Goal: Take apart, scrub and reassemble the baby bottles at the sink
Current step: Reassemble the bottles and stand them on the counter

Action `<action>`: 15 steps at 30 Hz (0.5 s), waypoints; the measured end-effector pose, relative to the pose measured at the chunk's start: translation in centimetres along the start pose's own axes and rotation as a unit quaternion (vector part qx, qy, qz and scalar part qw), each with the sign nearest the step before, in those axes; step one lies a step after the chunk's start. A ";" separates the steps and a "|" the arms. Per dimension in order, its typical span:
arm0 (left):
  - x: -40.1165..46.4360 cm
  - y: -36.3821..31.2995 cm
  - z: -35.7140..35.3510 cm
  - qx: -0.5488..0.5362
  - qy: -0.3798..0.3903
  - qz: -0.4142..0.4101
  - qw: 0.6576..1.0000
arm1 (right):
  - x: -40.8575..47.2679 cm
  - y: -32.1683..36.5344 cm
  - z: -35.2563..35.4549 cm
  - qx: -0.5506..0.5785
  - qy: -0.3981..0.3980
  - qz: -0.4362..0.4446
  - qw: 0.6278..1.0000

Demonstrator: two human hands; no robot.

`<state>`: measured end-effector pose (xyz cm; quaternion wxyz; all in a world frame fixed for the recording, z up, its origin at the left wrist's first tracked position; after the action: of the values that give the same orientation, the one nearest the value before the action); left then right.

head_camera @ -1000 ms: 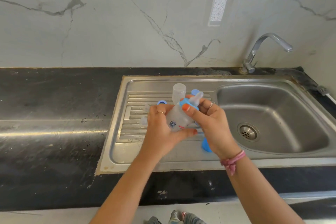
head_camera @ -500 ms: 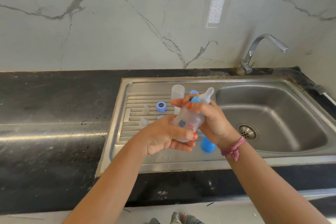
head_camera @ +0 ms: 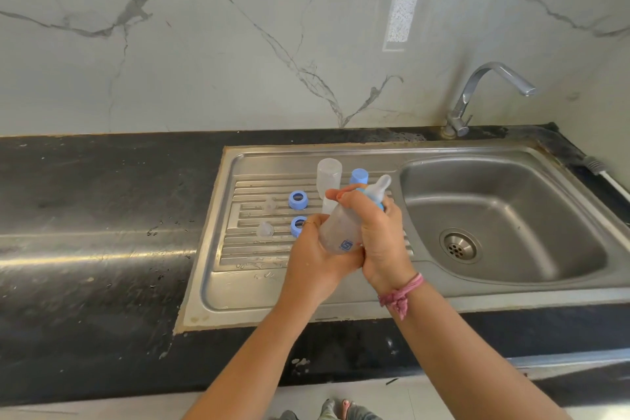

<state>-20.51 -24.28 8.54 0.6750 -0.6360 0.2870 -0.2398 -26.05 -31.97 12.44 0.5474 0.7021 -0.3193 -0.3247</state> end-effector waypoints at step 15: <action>0.5 2.5 3.0 0.078 -0.002 0.018 0.997 | 0.2 -0.6 2.4 -0.268 0.216 -0.003 0.939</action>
<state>-18.17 -22.28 6.10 0.7273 -0.5768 0.2775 -0.2475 -27.78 -33.38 11.33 0.7701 0.5833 -0.0923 -0.2410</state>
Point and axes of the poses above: each hand's wrist, its own x-axis towards the middle knuckle, its own z-axis out of the back of the hand, y = z × x, the point moved 3 cm from there along x, towards the middle knuckle, and after that the axes turned 8 degrees about -x, right-handed, at the moved point
